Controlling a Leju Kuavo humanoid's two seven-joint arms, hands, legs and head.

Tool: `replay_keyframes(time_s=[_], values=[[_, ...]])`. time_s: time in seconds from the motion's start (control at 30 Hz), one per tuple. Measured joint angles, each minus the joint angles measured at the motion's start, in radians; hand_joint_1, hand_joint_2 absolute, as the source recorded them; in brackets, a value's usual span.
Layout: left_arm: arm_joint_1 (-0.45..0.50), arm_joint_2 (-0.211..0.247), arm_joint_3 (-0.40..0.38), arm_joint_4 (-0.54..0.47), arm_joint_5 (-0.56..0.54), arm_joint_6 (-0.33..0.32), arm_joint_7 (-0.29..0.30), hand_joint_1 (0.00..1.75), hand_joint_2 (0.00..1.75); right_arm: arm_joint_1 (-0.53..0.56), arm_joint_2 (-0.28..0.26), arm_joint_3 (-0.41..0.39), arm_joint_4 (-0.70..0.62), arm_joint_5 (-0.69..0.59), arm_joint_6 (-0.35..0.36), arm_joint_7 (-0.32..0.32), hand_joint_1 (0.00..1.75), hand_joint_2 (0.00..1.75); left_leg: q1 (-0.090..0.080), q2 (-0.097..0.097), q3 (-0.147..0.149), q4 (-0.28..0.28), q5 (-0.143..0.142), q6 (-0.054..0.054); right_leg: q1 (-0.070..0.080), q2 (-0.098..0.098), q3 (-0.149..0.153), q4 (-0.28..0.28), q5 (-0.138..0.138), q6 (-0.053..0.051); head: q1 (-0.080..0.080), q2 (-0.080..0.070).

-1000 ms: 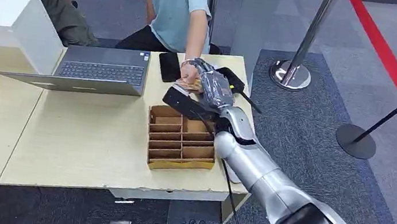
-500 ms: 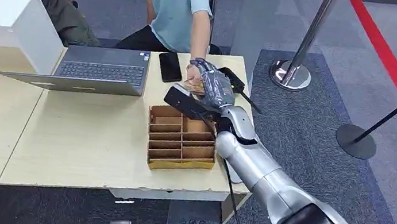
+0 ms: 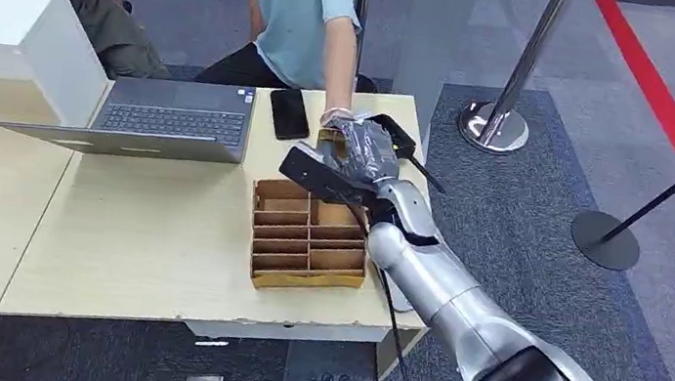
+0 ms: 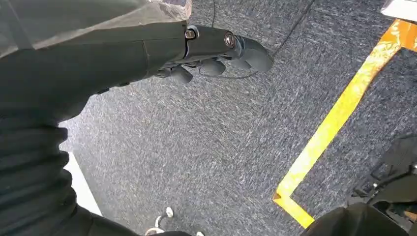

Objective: Pass the card to the sensor for recognition and then transmit it.

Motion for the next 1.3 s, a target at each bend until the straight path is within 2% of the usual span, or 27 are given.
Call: replay_keyframes(time_s=[0.43, 0.5, 0.57, 0.67, 0.87, 1.07, 1.3], values=[[-0.005, 0.005, 0.000, 0.000, -0.002, 0.000, 0.001, 0.00, 1.75, 0.014, 0.004, 0.000, -0.076, -0.010, 0.001, -0.017, 1.75, 1.75, 0.000, 0.000, 0.000, 0.000, 0.000, 0.000, 0.000, 0.000, 0.000, 0.000, 0.000, 0.000, 0.000, 0.000], [-0.004, -0.013, -0.002, -0.001, -0.031, 0.000, 0.015, 0.00, 1.75, 0.024, -0.001, -0.002, -0.098, 0.000, -0.013, 0.015, 1.75, 1.75, 0.000, 0.000, 0.001, 0.000, 0.000, 0.000, 0.000, 0.000, 0.000, -0.001, 0.000, 0.000, 0.000, 0.000], [0.001, -0.039, -0.006, -0.002, -0.045, 0.002, 0.046, 0.00, 1.75, 0.044, -0.018, -0.009, -0.136, 0.003, -0.020, 0.044, 1.75, 1.75, 0.000, 0.000, 0.000, 0.001, 0.000, 0.000, -0.001, 0.000, 0.000, -0.001, 0.000, 0.000, 0.000, 0.000], [0.009, -0.070, -0.009, -0.003, -0.047, -0.001, 0.057, 0.00, 1.75, 0.078, -0.052, -0.029, -0.189, 0.002, -0.016, 0.077, 1.75, 1.75, -0.001, 0.000, 0.000, 0.001, -0.001, 0.000, -0.001, 0.000, 0.000, -0.002, 0.000, 0.001, 0.001, 0.000], [0.012, -0.078, -0.009, -0.003, -0.017, -0.002, 0.054, 0.00, 1.75, 0.176, -0.132, -0.078, -0.283, -0.036, -0.021, 0.116, 1.75, 1.75, 0.000, 0.000, 0.000, 0.002, -0.001, 0.000, 0.000, 0.000, 0.001, -0.002, 0.000, 0.001, 0.000, 0.000], [0.013, -0.078, -0.008, -0.002, 0.007, -0.002, 0.056, 0.00, 1.75, 0.311, -0.211, -0.152, -0.335, -0.090, -0.076, 0.115, 1.75, 1.75, 0.000, 0.000, 0.000, 0.002, -0.001, 0.001, 0.000, 0.000, 0.001, -0.002, 0.000, 0.001, 0.000, 0.000], [0.013, -0.078, -0.006, -0.001, 0.018, -0.002, 0.056, 0.00, 1.75, 0.423, -0.260, -0.218, -0.357, -0.119, -0.103, 0.103, 1.75, 1.75, 0.000, 0.000, 0.000, 0.001, -0.001, 0.001, 0.000, 0.000, 0.001, -0.002, 0.000, 0.001, 0.000, 0.000]])
